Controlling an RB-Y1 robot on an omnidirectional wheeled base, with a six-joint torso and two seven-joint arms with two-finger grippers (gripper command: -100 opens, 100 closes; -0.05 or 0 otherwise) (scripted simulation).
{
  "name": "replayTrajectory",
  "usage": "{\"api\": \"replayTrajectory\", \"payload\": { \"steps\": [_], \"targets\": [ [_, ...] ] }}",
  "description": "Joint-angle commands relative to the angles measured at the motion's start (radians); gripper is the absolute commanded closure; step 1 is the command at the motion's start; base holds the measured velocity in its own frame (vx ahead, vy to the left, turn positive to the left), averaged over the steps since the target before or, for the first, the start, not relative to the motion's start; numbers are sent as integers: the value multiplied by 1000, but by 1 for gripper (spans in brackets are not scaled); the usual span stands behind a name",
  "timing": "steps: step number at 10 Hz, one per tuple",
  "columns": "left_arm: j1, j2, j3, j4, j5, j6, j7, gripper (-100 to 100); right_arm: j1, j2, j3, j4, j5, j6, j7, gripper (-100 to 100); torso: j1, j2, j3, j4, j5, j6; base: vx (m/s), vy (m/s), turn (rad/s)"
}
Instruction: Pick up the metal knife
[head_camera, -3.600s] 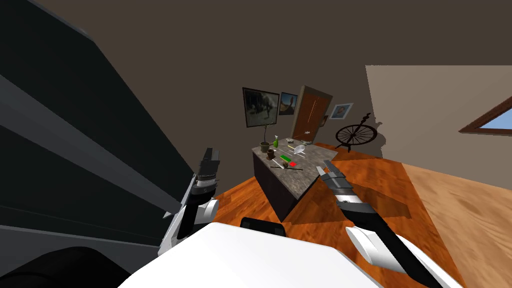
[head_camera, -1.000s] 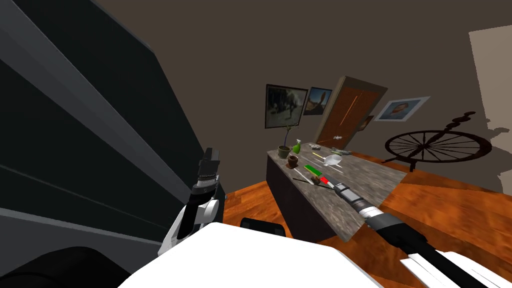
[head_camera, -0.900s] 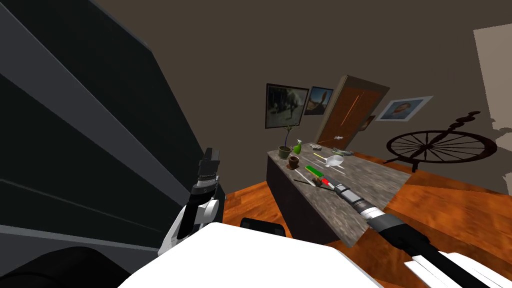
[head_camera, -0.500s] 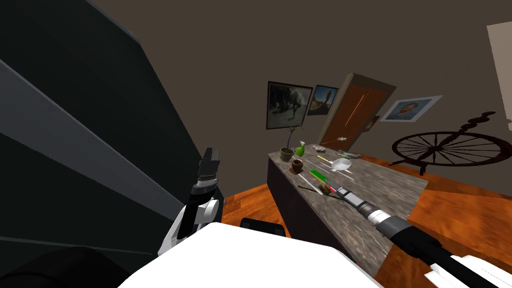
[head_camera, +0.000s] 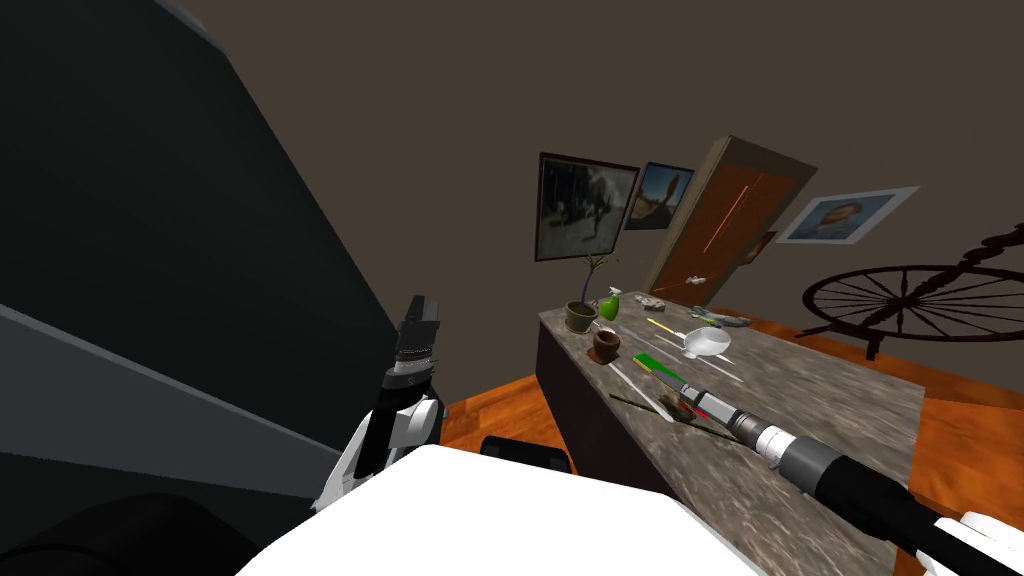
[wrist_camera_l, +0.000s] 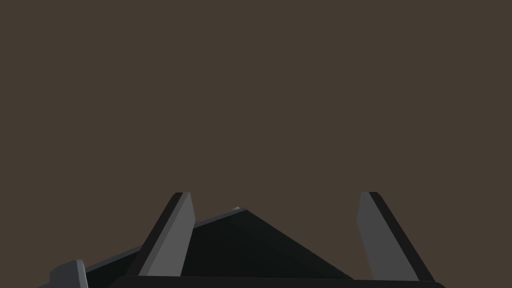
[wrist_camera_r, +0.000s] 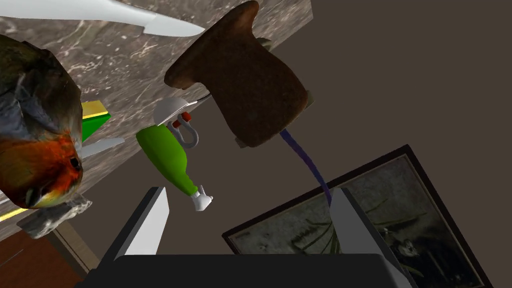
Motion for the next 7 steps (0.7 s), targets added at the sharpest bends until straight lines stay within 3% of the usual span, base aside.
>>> {"api": "replayTrajectory", "payload": {
  "steps": [1, 7],
  "targets": [
    [0, 0, 0, 0, 0, 0, 0, 0, 28, -46, 4, 4, 18, 3, 3, -100, 0, 0, 0, 0, 0, 0, 143, 39, 35],
    [0, 0, 0, 0, 0, 0, 0, 0, 139, -216, 28, 48, 65, 24, 24, -100, 2, 4, 3, 1, 1, 0, 109, 43, 53]
  ]
}}
